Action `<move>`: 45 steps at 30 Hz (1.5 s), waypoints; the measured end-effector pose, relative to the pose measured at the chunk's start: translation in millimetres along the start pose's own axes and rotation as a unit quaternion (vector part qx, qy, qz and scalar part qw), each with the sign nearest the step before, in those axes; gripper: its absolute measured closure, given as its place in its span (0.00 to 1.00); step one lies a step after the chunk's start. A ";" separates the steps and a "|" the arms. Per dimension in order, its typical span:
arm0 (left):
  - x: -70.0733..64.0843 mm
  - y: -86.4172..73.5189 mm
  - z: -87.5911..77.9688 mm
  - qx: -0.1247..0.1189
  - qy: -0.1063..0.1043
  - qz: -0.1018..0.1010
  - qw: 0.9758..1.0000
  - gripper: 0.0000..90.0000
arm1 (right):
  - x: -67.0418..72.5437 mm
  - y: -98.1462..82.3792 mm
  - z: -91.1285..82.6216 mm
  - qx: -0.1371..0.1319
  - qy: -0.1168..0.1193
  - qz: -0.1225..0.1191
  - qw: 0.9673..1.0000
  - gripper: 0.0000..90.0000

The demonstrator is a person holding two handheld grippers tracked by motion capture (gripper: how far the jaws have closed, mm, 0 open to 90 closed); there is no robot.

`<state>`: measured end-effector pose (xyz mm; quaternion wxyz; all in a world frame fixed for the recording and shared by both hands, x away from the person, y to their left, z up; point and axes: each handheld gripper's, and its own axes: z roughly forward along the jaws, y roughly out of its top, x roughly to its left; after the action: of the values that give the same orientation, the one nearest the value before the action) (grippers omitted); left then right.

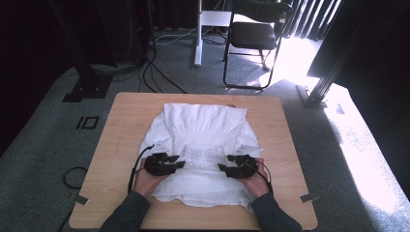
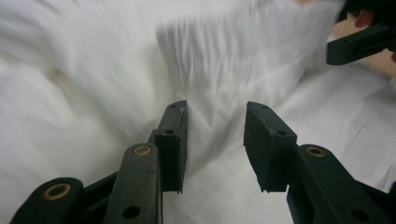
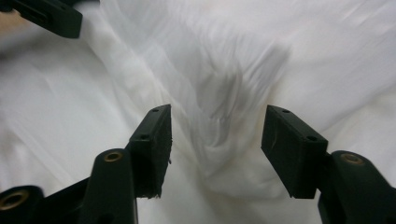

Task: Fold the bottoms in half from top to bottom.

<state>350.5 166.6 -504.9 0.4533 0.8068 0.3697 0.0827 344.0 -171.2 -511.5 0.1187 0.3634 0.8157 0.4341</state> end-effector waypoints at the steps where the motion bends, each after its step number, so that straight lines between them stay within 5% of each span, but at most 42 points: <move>1: 2.9 5.0 -2.7 -0.005 0.005 -0.001 1.000 0.68 | -4.1 4.6 -6.3 -0.014 -0.002 0.006 1.000 0.47; 3: 9.8 15.3 -2.6 -0.009 0.016 -0.006 1.000 0.77 | -13.5 13.6 -13.5 -0.034 -0.011 0.030 0.999 0.61; 4: 13.6 20.1 0.9 -0.004 0.023 -0.007 1.000 0.84 | -18.7 17.7 -13.8 -0.033 -0.021 0.043 0.998 0.75; 6: 21.4 28.0 13.3 0.014 0.035 -0.012 0.999 0.94 | -29.1 24.6 -6.5 -0.024 -0.038 0.058 0.997 0.84; 10: 29.7 33.6 44.8 0.053 0.036 -0.023 0.998 0.96 | -44.1 33.2 24.0 0.016 -0.044 0.075 0.996 0.85; 15: 29.2 25.6 68.7 0.083 0.028 -0.028 0.996 0.96 | -44.0 30.9 55.8 0.066 -0.031 0.065 0.995 0.82; 19: 20.1 15.4 58.4 0.066 -0.001 -0.021 0.998 0.94 | -41.3 25.7 45.6 0.044 0.004 0.072 0.996 0.79; 24: -1.5 0.2 43.8 0.053 -0.044 0.010 0.998 0.90 | -28.9 16.1 21.4 0.026 0.041 0.039 0.998 0.71; 29: -17.8 -15.9 41.8 0.069 -0.066 0.038 0.995 0.87 | -20.1 16.4 5.1 0.000 0.030 0.015 0.999 0.67; 33: -18.4 -18.3 40.6 0.077 -0.059 0.036 0.995 0.85 | -15.0 25.2 7.2 -0.009 0.045 0.018 0.999 0.65; 36: -20.1 -21.4 40.6 0.083 -0.052 0.041 0.994 0.84 | 1.2 16.7 15.4 0.011 0.064 0.008 0.998 0.65; 41: -20.5 -23.7 37.9 0.084 -0.062 0.038 0.994 0.82 | 24.8 -19.7 28.5 0.080 0.045 -0.053 0.994 0.68; 45: -11.8 -9.7 29.7 0.066 -0.033 0.034 0.997 0.75 | 20.6 -17.1 25.6 0.076 0.053 -0.041 0.995 0.64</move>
<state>351.0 141.9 -527.2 0.4083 0.8493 0.3312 0.0468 334.1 -147.1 -537.8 0.0649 0.3147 0.8657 0.3838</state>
